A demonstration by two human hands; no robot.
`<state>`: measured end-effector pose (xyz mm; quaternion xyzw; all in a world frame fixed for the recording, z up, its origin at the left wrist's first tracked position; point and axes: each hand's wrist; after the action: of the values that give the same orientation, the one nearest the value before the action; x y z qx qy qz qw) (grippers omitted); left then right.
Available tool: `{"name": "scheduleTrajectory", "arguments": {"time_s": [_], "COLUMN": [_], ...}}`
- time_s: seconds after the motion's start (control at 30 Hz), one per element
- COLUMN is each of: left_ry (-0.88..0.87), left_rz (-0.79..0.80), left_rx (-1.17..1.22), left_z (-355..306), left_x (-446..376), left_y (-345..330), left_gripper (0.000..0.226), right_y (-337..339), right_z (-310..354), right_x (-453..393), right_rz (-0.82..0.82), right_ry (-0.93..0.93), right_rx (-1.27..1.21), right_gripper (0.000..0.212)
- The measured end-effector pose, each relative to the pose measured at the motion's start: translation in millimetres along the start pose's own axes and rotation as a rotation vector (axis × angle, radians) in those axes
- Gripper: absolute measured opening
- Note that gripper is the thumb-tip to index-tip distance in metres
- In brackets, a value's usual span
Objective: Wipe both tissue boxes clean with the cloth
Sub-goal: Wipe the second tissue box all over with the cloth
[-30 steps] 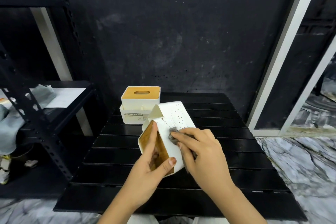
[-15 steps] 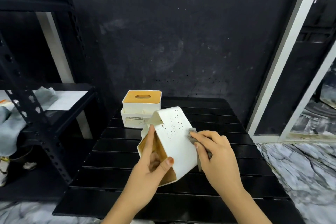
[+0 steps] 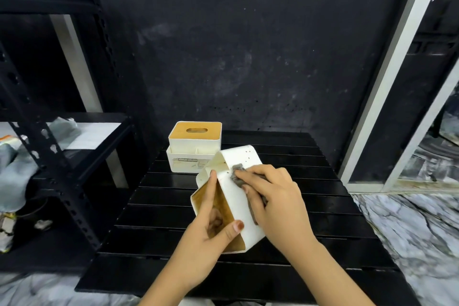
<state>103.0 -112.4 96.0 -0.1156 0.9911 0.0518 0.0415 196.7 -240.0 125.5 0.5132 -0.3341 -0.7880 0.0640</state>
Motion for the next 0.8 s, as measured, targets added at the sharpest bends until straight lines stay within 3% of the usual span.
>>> {"name": "scheduleTrajectory", "arguments": {"time_s": [0.2,0.37,0.57,0.8], "left_ry": [-0.026,0.006,0.002,0.005], "left_rz": [0.024,0.022,0.025,0.034], "left_rx": [0.015,0.025,-0.041,-0.026], "left_z": [-4,-2,-4,-3], "left_x": [-1,1,4,5], "left_y": [-2,0,-2,-2], "left_gripper": [0.089,0.087,0.089,0.089], "right_y": [0,-2,0,0], "right_z": [17,8,14,8], "right_x": [2,-4,-3,2], "right_rz": [0.006,0.03,0.042,0.017], "right_ry": [0.117,0.025,0.128,0.041], "right_rx": [0.032,-0.021,0.024,-0.036], "right_gripper": [0.03,0.033,0.032,0.032]}}
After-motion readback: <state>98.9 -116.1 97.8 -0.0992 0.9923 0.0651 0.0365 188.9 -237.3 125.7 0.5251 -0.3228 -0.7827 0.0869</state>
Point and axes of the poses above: each hand's wrist, its own x-axis away from the middle knuckle, its own y-axis out of the back of the hand, z = x × y, and after that the axes turned 5 degrees about y, right-handed
